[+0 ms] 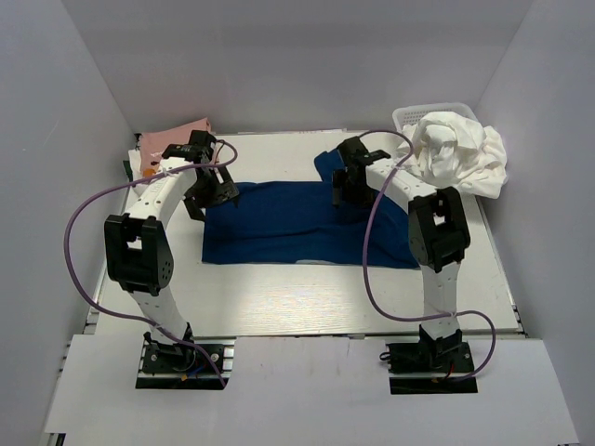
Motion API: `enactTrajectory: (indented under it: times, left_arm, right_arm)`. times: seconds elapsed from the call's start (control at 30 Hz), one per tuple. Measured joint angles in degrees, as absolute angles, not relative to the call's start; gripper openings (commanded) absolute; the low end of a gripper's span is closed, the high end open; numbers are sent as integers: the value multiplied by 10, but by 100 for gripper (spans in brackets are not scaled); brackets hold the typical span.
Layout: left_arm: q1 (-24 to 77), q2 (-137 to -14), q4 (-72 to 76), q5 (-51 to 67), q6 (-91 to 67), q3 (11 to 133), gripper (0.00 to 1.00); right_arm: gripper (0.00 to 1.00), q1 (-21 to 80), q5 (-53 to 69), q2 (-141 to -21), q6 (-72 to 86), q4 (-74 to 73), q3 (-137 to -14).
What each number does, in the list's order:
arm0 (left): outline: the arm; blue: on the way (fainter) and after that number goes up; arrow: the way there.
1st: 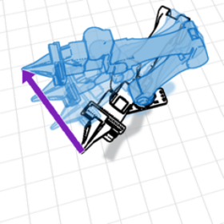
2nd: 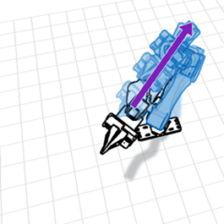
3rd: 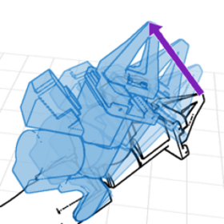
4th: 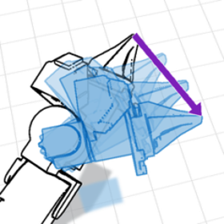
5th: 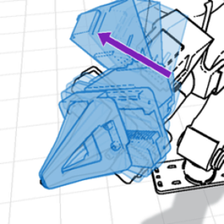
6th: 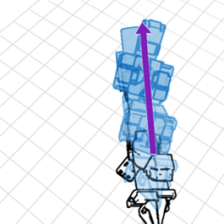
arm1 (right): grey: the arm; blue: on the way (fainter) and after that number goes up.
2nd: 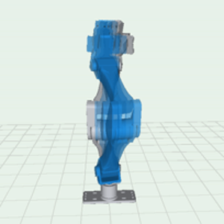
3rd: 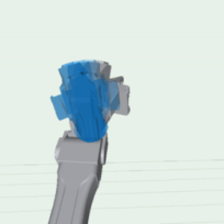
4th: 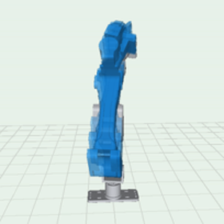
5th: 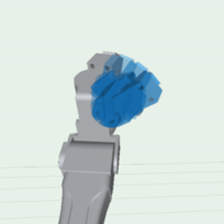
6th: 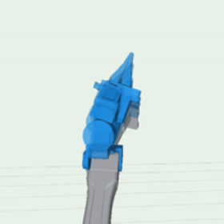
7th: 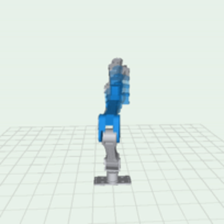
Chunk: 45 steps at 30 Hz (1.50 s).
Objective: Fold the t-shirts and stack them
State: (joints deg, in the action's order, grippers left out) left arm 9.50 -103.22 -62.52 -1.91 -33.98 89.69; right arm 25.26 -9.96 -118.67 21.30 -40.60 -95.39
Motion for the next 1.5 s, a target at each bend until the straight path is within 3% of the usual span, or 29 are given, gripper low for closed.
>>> enactTrajectory:
  times: [0.17,0.27,0.3,0.4,0.53,0.83,1.3,1.33,1.4,1.43,1.5]
  left_arm:
    - [95,-1032,-626,-10,-333,897,100]
    - [95,-1032,-625,-9,-329,897,100]
    - [95,-1032,-625,-9,-329,897,100]
    - [95,-1032,-625,-8,-328,897,100]
    - [95,-1032,-625,-8,-327,897,100]
    - [95,-1032,-622,-9,-325,897,100]
    - [95,-1039,-609,-6,-325,909,100]
    - [95,-1040,-608,-5,-325,911,100]
    - [95,-1044,-608,-5,-324,919,100]
    - [95,-1047,-609,-5,-324,924,100]
    - [95,-1056,-611,-6,-324,936,100]
  right_arm:
    - [61,257,-103,-1214,216,-403,-953]
    - [38,257,-105,-1214,218,-403,-943]
    - [24,257,-107,-1214,221,-404,-941]
    - [19,257,-116,-1214,223,-404,-940]
    - [0,257,-129,-1215,221,-404,-942]
    - [0,261,-144,-1212,206,-389,-959]
    - [0,279,-92,-1150,202,-249,-922]
    - [3,281,-92,-1150,202,-238,-920]
    - [26,283,-90,-1154,203,-223,-920]
    - [46,284,-90,-1158,204,-217,-921]
    - [65,285,-92,-1172,204,-221,-933]
